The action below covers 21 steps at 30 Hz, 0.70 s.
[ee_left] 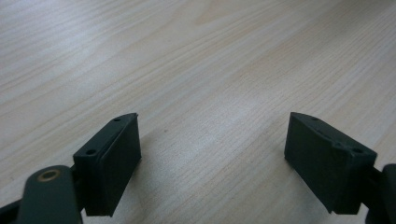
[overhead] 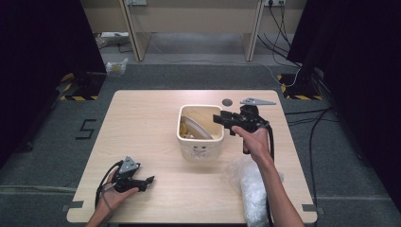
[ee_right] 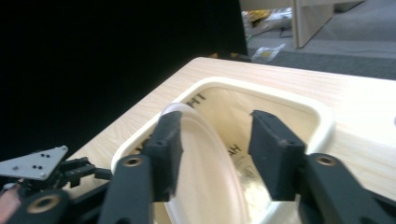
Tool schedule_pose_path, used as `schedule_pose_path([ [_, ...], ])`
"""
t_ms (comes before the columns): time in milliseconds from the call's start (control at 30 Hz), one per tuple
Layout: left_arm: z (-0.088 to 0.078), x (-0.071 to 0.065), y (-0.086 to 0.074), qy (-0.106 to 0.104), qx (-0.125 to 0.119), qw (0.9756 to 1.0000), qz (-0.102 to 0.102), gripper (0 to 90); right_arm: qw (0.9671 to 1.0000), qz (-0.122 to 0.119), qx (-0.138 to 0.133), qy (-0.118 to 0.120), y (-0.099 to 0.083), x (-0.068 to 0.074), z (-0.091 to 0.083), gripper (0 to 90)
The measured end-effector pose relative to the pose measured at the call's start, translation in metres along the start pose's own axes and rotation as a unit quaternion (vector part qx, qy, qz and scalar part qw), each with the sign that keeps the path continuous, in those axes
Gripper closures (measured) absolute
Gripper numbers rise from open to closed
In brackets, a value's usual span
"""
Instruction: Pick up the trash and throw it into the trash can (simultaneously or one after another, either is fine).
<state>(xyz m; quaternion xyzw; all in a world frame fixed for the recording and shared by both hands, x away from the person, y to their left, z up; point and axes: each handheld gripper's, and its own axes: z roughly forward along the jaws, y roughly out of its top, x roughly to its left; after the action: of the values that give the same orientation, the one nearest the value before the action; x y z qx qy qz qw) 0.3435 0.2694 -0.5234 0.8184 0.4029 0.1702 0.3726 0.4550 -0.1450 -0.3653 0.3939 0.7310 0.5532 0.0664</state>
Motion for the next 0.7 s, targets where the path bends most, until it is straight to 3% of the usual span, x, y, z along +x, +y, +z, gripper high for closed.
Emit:
schedule_pose_path([
  [200, 0.000, 0.000, 0.000, 0.000, 0.000, 1.0000, 0.000, 17.5, 0.9985, -0.031, 0.002, -0.045, -0.005, 0.003, -0.027, 32.2],
  [367, 0.000, 0.000, 0.000, 0.000, 0.000, 1.0000, 0.000, 17.6, 0.9942, -0.056, 0.005, -0.091, -0.014, 0.008, -0.050, 19.3],
  [500, 0.000, 0.000, 0.000, 0.000, 0.000, 1.0000, 0.000, 17.5, 0.9901, -0.080, 0.016, -0.114, -0.024, 0.013, -0.066, 18.4],
  [700, 0.000, 0.000, 0.000, 0.000, 0.000, 1.0000, 0.000, 17.5, 0.9873, -0.084, 0.029, -0.132, -0.043, 0.015, -0.084, 17.8],
])
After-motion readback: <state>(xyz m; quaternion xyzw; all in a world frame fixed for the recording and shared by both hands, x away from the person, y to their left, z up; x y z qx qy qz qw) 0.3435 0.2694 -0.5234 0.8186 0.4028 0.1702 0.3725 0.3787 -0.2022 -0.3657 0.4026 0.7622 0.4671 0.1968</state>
